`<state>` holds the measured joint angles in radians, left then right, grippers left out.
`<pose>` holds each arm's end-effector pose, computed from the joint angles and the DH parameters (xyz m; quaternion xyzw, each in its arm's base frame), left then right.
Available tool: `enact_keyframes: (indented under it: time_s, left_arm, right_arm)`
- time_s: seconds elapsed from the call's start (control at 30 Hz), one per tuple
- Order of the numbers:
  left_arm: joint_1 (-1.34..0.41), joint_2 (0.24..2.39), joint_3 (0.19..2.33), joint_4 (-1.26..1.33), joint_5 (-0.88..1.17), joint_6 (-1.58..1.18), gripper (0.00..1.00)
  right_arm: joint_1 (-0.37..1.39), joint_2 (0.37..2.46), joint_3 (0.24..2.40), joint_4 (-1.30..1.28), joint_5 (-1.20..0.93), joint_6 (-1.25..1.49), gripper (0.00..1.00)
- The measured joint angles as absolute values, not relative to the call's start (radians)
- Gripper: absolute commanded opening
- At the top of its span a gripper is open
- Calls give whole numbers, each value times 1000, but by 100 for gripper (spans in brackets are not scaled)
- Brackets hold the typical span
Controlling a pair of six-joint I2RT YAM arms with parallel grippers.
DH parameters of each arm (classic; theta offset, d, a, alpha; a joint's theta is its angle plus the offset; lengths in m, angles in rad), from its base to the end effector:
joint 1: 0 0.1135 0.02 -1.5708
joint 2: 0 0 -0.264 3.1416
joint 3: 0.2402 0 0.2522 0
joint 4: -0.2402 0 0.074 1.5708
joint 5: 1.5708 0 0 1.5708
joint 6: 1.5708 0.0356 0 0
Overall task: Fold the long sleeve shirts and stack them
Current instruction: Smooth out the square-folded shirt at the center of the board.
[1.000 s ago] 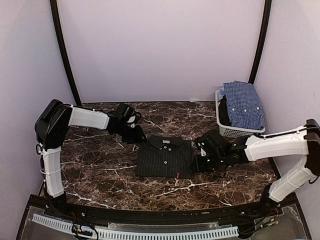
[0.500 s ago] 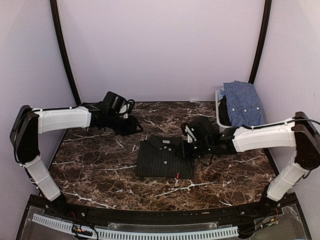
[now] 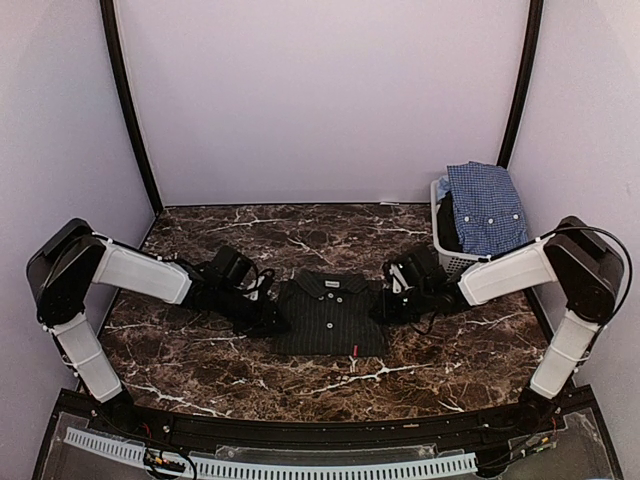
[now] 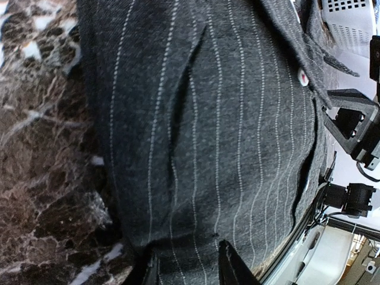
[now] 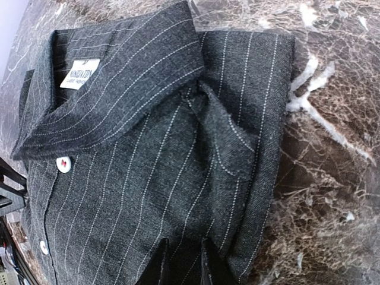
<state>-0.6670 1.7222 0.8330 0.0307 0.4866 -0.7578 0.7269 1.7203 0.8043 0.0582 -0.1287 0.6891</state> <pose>0.2487 -0.2170 0.1422 0.0426 0.9125 -0.3921 0.1085 0.2418 0.2211 0.1341 -0.0401 0.9346 0.2723 0.2254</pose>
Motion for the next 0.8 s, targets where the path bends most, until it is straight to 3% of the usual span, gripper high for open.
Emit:
enact_keyframes:
  time_s: [0.33,0.8]
  left_arm:
    - [-667,1719,818,2,470,-761,33]
    - [-665,1672,925,-115,357,-744,42]
  right_arm:
    - [684,1710,791,67,-134,659,20]
    - [682,1452,807,-59,-90,598,49]
